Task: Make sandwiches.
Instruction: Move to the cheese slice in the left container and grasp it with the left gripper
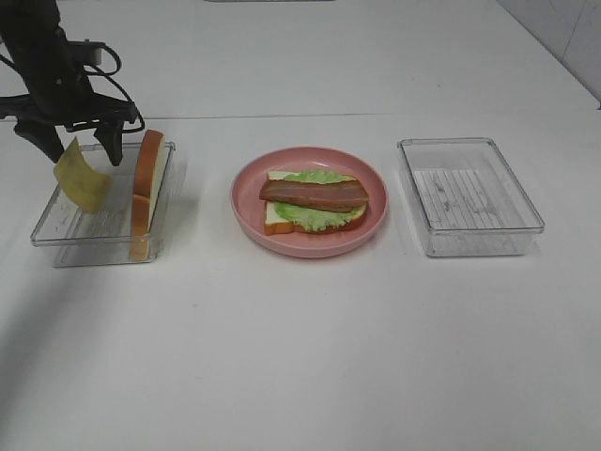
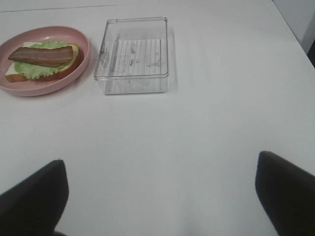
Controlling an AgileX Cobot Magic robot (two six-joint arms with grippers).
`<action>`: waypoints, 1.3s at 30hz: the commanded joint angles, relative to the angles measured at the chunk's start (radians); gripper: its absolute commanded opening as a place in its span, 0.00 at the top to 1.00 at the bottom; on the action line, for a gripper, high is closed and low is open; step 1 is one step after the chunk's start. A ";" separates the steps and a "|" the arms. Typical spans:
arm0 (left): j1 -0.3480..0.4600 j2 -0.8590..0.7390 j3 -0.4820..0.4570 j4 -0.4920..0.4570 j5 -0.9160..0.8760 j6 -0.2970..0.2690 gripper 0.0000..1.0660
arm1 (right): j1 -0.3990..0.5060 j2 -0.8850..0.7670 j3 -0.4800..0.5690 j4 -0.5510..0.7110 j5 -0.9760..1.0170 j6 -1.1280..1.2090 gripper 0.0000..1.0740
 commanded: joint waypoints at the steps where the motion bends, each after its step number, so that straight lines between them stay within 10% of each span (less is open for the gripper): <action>1: 0.001 -0.001 0.002 -0.011 0.103 0.004 0.30 | -0.005 -0.021 0.003 0.002 -0.010 -0.003 0.11; 39: 0.012 -0.001 0.002 -0.001 0.103 0.003 0.58 | -0.005 -0.021 0.003 0.002 -0.010 -0.003 0.11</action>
